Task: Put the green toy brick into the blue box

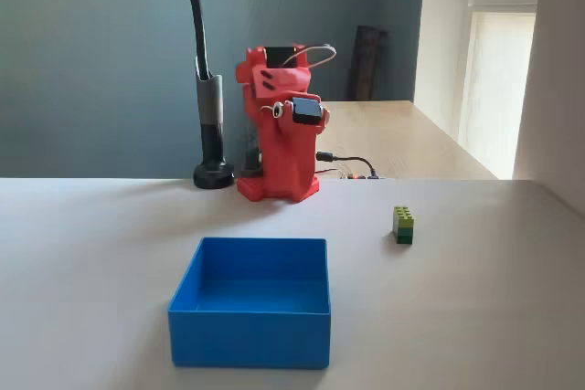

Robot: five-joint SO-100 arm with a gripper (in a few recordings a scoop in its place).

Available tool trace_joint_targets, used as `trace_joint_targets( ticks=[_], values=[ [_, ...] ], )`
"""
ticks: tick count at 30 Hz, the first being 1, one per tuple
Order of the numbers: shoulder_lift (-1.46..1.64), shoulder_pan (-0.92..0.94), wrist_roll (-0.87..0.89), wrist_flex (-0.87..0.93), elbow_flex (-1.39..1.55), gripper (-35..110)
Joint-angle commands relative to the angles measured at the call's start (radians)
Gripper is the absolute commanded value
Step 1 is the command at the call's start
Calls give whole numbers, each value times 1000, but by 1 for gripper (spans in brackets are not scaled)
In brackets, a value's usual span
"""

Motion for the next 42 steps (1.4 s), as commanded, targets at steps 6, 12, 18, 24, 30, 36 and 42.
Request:
trace_joint_targets(
  ticks=[6,12,18,24,30,36,42],
  values=[
    [-434,-95,-242,-17,-385,21],
    [-696,-126,-367,3,-589,30],
    [-891,-187,-509,175,-770,36],
    [-1022,-259,-623,308,-865,34],
    [-1126,-330,-646,314,-876,34],
    [-1220,-391,-640,313,-887,33],
    [-1295,-437,-614,313,-905,33]
  ],
)
